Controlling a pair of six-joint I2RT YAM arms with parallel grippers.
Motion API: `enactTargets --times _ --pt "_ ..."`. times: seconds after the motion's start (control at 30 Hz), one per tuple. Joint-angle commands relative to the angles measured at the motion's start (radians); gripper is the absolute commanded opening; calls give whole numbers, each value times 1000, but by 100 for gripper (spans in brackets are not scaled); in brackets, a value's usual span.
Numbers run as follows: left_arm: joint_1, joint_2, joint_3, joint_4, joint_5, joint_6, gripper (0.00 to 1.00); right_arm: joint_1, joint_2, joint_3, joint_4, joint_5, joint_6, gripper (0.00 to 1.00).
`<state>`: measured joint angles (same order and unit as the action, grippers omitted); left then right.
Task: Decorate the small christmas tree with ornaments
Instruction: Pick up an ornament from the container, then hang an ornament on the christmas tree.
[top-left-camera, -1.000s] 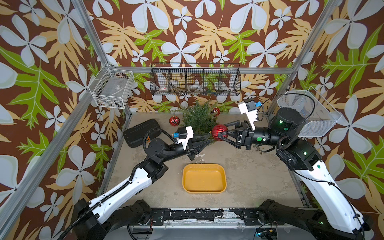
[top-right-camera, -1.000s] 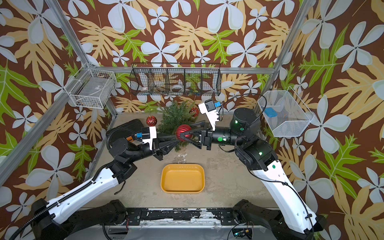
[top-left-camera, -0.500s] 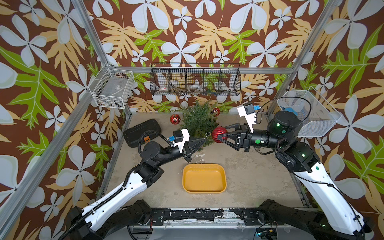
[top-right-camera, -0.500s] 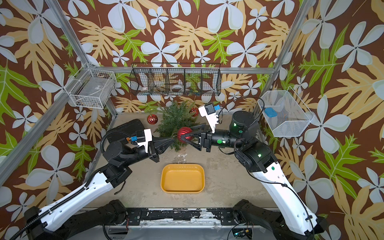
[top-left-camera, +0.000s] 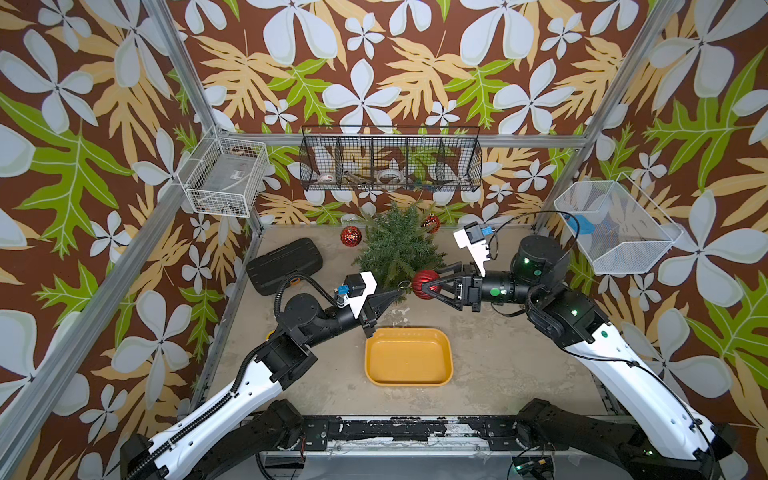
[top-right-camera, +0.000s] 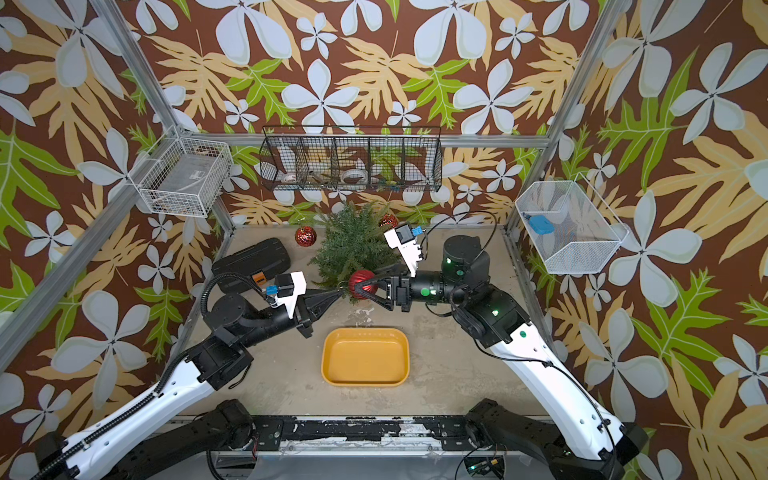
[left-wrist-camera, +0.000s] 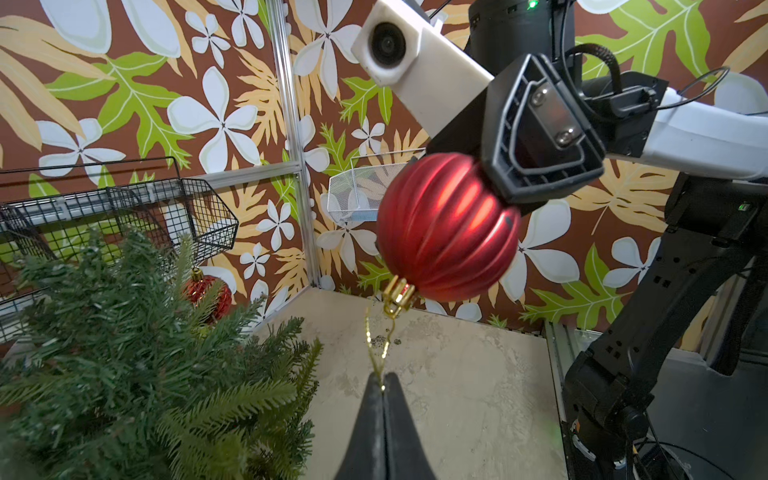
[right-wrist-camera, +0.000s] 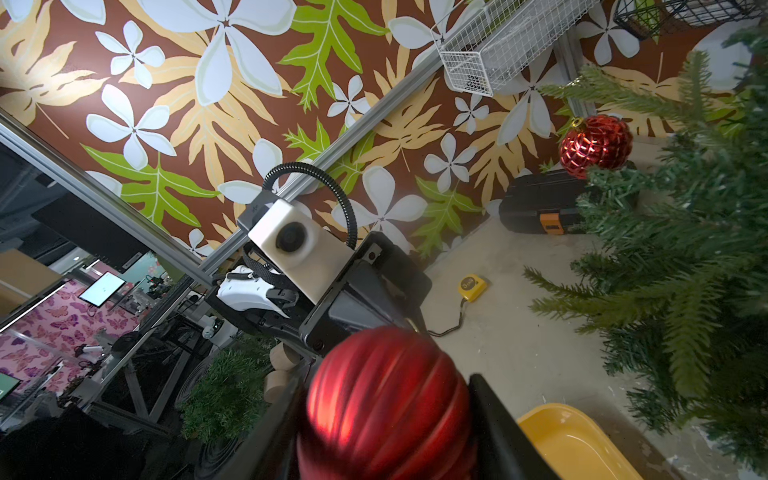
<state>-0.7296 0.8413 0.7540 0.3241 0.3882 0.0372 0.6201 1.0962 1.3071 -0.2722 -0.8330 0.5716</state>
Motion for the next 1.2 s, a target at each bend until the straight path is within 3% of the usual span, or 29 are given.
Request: enactTargets --times 0.0,0.27,1.17 --pt "-1 -19 -11 -34 -42 10 3 25 14 -6 56 21 2 46" --pt "-1 -68 -63 -72 -101 13 3 40 50 -8 36 63 -20 44" --pt "29 -1 -56 -89 -208 39 0 41 153 46 -49 179 -108 42"
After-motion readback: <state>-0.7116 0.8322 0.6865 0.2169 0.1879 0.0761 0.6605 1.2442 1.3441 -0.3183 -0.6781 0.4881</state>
